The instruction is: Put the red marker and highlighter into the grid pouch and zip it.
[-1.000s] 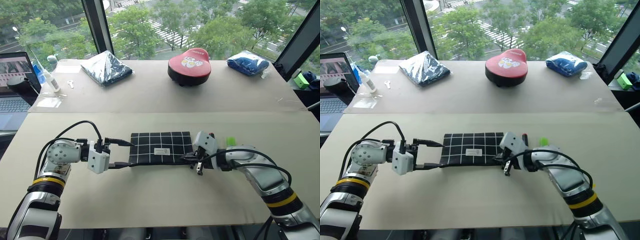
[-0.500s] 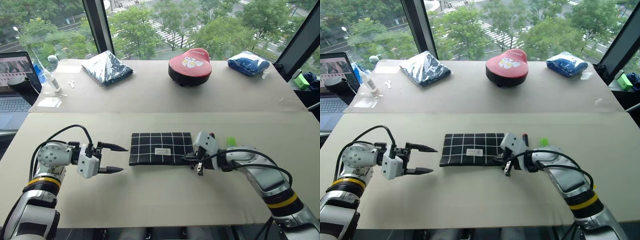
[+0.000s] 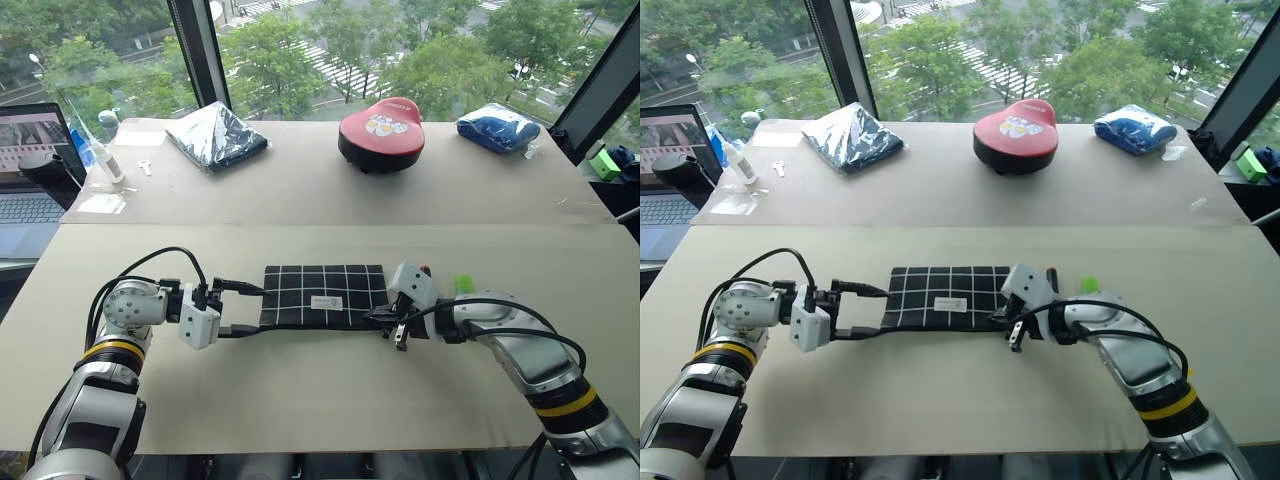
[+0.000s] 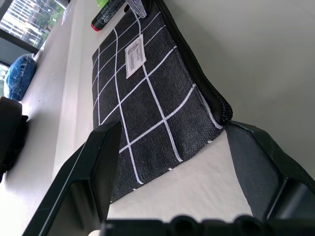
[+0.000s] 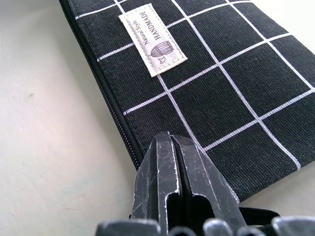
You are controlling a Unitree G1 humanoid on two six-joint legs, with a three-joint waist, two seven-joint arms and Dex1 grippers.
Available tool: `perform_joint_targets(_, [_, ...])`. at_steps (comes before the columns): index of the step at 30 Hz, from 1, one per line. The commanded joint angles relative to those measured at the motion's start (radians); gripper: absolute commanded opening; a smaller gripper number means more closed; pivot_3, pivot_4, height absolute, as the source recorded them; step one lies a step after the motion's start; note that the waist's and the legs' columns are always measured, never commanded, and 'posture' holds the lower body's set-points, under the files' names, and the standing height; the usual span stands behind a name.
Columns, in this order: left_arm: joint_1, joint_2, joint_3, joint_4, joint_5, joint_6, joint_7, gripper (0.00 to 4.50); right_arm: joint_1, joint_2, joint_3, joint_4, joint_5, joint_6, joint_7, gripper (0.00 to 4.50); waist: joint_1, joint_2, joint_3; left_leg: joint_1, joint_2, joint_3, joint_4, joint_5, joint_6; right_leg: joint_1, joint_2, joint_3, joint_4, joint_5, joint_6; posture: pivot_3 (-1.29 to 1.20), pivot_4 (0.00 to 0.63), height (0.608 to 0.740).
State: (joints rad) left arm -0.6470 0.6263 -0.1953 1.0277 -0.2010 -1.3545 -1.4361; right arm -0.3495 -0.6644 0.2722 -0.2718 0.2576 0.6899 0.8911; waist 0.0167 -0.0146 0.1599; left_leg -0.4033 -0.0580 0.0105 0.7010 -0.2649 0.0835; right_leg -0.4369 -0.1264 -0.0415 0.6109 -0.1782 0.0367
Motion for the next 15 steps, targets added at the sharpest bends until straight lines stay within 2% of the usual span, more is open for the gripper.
perform_joint_targets(1, [-0.023, -0.011, -0.017, 0.030, 0.024, -0.038, 0.026, 3.56, 0.003, -0.006, -0.016, -0.032, 0.009, 0.014, -0.001, 0.03, 0.000, 0.000, 0.000, 0.000, 0.000, 0.000, 0.000, 0.000, 0.000, 0.000, 0.000, 0.000, 0.000, 0.000, 0.000, 0.00, 0.150, 0.740])
perform_joint_targets(15, [-0.068, -0.050, -0.093, 0.053, 0.031, -0.077, 0.063, 3.56, 0.011, -0.005, -0.022, -0.045, 0.010, 0.022, -0.004, 0.03, -0.003, 0.000, 0.000, -0.001, 0.000, 0.000, 0.001, -0.001, 0.001, 0.000, 0.000, 0.000, 0.000, 0.000, 0.000, 0.00, 0.150, 0.740])
